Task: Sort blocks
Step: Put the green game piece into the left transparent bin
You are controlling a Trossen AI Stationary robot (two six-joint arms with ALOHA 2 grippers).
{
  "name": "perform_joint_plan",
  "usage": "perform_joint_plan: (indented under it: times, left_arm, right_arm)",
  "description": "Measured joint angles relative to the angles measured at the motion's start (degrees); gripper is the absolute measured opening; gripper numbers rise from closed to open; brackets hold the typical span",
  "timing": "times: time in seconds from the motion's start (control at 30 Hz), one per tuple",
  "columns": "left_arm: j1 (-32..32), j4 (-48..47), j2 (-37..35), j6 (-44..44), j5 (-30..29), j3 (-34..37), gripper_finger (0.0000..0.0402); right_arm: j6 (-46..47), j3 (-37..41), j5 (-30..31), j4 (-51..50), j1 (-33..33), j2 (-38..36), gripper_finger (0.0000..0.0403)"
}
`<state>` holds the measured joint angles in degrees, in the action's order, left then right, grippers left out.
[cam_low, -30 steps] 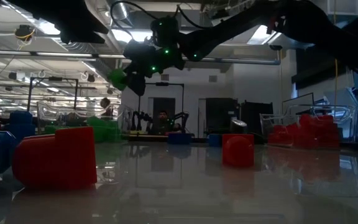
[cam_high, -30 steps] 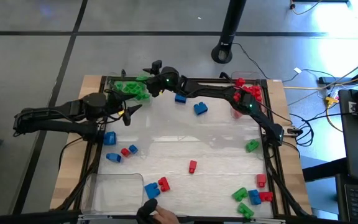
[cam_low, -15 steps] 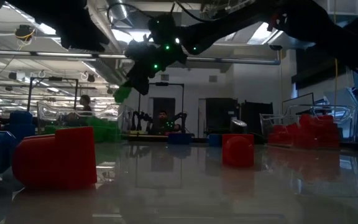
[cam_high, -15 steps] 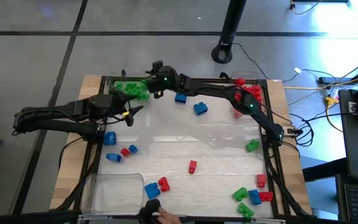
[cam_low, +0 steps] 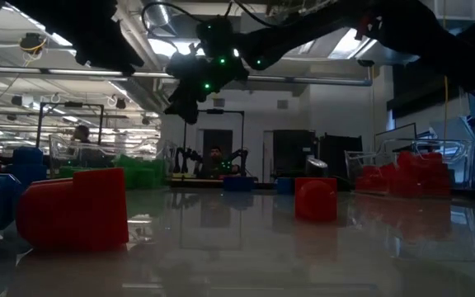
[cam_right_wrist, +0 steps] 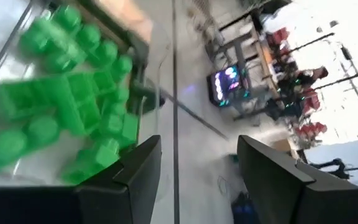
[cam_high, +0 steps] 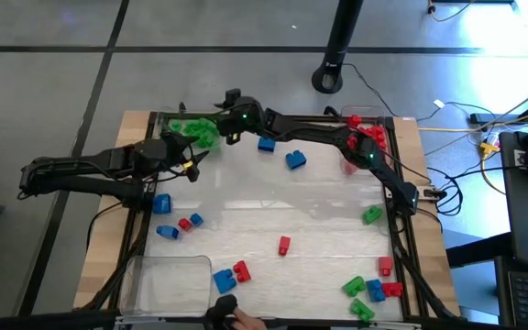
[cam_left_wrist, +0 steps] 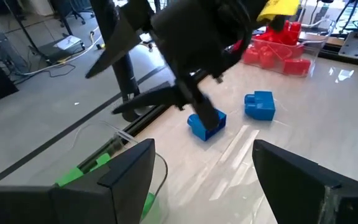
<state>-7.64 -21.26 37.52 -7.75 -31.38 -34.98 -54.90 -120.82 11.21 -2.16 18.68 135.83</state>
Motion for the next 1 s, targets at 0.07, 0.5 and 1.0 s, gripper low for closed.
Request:
perform_joint_plan:
  times: [0.07,0.5,1.0]
  left_arm:
    - [0.0,-0.6,0.0,0.0,0.0,0.0,0.0261]
    - [0.0,-0.6,0.0,-2.1,0.0,0.0,0.0261]
    - [0.1,1.7,0.0,-0.8,0.2,0.0,0.0261]
  right_arm:
    - [-0.9,0.0,1.4,-3.0,-0.6,-1.6,0.0211]
    - [9.4,-0.1,10.1,-50.2,-12.6,-23.2,0.0211]
    - [45.8,7.5,4.8,-87.8,-33.4,-28.8,0.0211]
